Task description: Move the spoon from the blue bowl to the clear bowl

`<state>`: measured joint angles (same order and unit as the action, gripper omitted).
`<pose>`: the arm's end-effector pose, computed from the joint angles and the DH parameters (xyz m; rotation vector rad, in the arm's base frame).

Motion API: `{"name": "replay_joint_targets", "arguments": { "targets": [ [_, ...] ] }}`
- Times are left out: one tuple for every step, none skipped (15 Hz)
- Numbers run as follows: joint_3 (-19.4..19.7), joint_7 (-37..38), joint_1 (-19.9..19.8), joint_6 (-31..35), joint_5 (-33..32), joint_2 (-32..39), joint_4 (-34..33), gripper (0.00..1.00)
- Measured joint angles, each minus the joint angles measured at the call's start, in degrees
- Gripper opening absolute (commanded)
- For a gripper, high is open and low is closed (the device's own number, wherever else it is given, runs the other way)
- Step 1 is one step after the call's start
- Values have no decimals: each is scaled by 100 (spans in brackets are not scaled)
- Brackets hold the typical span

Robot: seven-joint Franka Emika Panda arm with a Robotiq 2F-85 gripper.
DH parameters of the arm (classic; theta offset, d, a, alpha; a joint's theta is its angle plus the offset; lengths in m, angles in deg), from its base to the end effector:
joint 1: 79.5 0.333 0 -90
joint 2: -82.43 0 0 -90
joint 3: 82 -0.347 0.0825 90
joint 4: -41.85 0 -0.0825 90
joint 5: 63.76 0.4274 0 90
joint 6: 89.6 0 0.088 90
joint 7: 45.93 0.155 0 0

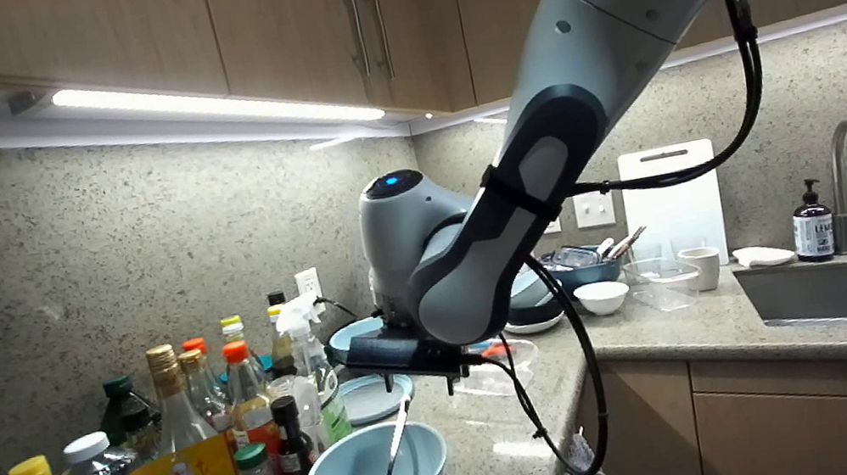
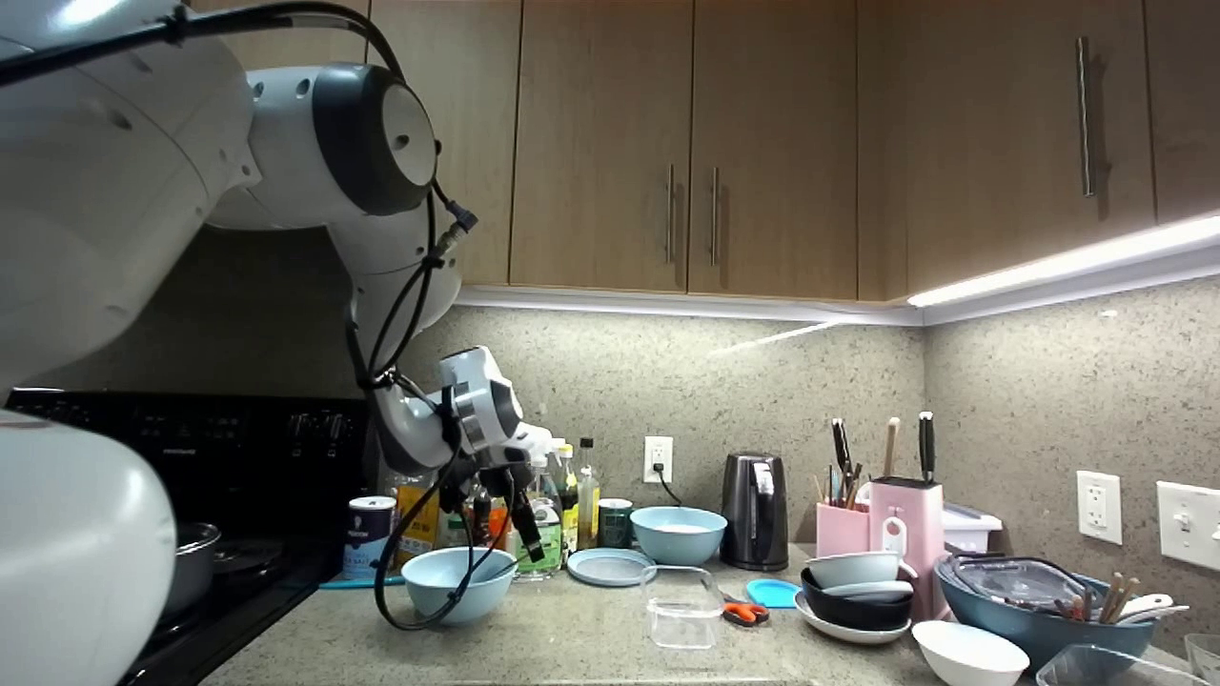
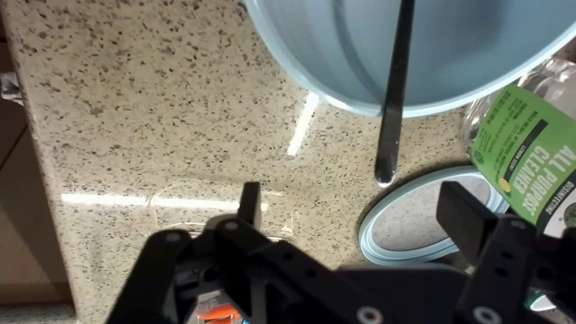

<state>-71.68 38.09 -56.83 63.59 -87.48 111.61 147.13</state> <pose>0.7176 0.1694 0.2414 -2.7582 1.2860 -0.7047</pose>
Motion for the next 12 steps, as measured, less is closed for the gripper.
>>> {"name": "replay_joint_targets", "arguments": {
  "targets": [
    [0, 0, -21, 0, 1, 39, -29, 100],
    [-1, -1, -34, 0, 1, 90, -65, 100],
    [-4, -1, -41, -1, 1, 156, -108, 100],
    [-11, -3, -42, -2, 1, 227, -160, 100],
    [-21, -7, -42, -4, 1, 311, -218, 100],
    [-33, -13, -41, -5, 1, 403, -288, 100],
    [-45, -20, -36, -6, 1, 496, -356, 100],
    [-56, -32, -29, -8, 1, 589, -428, 100],
    [-64, -56, -13, -8, 1, 677, -497, 100],
    [-72, -80, 7, -8, 1, 760, -563, 100],
    [-80, -116, 26, -8, 1, 835, -631, 100],
    [-82, -160, 49, -8, 1, 903, -699, 75]
  ]
}}
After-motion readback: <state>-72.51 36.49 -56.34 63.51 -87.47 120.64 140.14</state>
